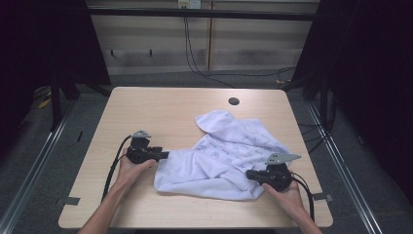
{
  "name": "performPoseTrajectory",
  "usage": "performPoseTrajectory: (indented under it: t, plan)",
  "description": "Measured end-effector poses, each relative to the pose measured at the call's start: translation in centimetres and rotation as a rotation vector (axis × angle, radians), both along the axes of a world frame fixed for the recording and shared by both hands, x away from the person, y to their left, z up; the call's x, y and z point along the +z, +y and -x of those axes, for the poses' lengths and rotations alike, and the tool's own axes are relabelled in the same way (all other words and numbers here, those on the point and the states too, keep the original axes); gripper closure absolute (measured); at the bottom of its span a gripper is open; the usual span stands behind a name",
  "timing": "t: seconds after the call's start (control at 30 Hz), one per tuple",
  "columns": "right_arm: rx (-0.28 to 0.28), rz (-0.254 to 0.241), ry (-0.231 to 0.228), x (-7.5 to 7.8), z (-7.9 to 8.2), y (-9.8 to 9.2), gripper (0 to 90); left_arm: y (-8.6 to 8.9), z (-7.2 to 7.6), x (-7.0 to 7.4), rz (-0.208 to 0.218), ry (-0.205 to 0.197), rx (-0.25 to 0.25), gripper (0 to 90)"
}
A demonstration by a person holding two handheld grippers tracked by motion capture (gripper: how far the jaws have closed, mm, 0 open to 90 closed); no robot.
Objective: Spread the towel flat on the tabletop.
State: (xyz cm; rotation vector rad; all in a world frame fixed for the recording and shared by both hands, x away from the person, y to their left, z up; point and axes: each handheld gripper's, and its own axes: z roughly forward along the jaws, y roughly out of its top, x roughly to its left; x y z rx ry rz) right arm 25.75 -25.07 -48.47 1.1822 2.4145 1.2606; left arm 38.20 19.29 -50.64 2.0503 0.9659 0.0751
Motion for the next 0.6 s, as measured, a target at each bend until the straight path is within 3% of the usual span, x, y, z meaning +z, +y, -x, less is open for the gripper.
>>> performPoseTrajectory:
  t: [0.17,0.23,0.37,0.43,0.6]
  plan:
    - [0.000,0.003,0.004,0.0,0.0,0.1,87.0,-0.6,0.6,0.0,-0.022,-0.003,-0.062,71.2]
    - [-0.002,0.006,0.004,-0.1,0.0,0.1,87.0,-0.9,1.0,0.1,-0.032,-0.013,-0.078,73.2]
    - [0.000,0.008,0.001,-0.1,0.0,0.1,87.0,-1.6,1.9,0.3,-0.101,-0.066,-0.121,82.9]
    - [0.001,0.010,0.000,-0.1,0.0,0.2,86.9,-1.8,2.1,0.3,-0.106,-0.066,-0.121,87.7]
    - [-0.001,0.006,-0.002,0.0,0.0,0.1,86.9,-1.3,1.8,0.3,-0.062,-0.038,-0.102,88.7]
